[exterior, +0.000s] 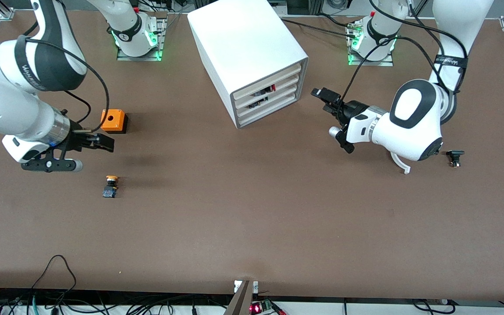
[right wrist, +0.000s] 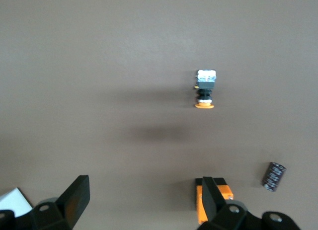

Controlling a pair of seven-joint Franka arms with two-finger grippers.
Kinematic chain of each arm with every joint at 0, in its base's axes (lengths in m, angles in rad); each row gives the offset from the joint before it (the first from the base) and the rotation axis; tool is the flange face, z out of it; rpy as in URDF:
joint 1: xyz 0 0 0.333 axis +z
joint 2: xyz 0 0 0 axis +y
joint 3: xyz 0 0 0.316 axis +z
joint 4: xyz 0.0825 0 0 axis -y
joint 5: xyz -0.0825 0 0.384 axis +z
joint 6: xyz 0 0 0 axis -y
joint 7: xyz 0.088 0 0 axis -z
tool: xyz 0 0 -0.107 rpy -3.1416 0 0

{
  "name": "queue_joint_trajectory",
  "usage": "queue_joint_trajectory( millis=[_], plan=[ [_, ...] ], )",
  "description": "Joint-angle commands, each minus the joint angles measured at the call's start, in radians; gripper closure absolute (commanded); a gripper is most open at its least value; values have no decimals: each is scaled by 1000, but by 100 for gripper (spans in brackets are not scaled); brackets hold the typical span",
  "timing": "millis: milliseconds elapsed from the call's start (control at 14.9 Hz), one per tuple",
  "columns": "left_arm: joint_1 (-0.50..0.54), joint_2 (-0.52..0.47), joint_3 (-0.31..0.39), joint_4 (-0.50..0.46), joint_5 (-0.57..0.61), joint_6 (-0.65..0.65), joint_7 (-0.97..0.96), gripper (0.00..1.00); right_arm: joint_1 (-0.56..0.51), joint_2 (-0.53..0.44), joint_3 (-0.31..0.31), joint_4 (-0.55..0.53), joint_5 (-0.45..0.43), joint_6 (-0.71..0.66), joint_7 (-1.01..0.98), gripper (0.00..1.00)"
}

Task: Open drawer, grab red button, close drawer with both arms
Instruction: 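Move the left gripper to the drawer handle while the right gripper rises, then pull the drawer open with the left gripper while the right gripper approaches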

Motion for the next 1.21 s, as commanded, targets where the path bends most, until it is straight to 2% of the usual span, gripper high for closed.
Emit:
queue_joint_trajectory(
  millis=[0, 67, 134, 201, 268, 603, 804, 1138],
  plan=[
    [10, -67, -11, -214, -155, 162, 253, 3, 43, 39, 1, 68, -1, 0, 104, 0],
    [10, -70, -31, -255, -219, 194, 335, 9, 66, 61, 1, 105, -1, -13, 142, 0],
    [10, -65, -37, -268, -236, 211, 385, 19, 85, 79, 1, 134, -2, -31, 180, 0],
    [10, -62, -37, -268, -237, 219, 401, 34, 99, 99, 1, 154, -1, -51, 223, 0],
    [9, -62, -39, -273, -237, 221, 401, 43, 109, 116, 1, 182, -1, -54, 272, 0],
    [7, -70, -49, -380, -270, 225, 480, 43, 181, 199, 1, 311, -1, -86, 458, 0],
    [1, -68, -84, -405, -273, 239, 481, 43, 211, 239, 1, 367, 1, -86, 565, 0],
    [0, -68, -146, -428, -299, 340, 482, 43, 242, 300, 1, 456, 12, -89, 687, 0]
  ],
)
